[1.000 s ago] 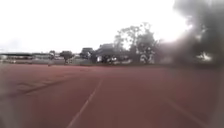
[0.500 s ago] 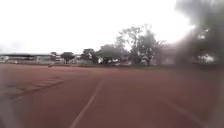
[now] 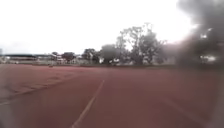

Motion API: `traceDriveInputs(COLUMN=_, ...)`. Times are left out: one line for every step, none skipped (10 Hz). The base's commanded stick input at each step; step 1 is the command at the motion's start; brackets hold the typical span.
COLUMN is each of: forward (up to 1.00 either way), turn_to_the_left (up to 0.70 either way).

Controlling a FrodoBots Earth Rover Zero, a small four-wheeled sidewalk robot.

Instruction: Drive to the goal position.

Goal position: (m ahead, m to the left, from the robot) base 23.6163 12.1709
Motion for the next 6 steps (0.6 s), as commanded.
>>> traceDriveInputs(forward=0.7, turn_to_the_left=0.0)
traceDriveInputs(forward=0.7, turn_to_the_left=0.0)
traceDriveInputs(forward=0.7, turn_to_the_left=0.0)
traceDriveInputs(forward=0.7, turn_to_the_left=0.0)
traceDriveInputs(forward=0.7, turn_to_the_left=0.0)
traceDriveInputs(forward=0.7, turn_to_the_left=0.0)
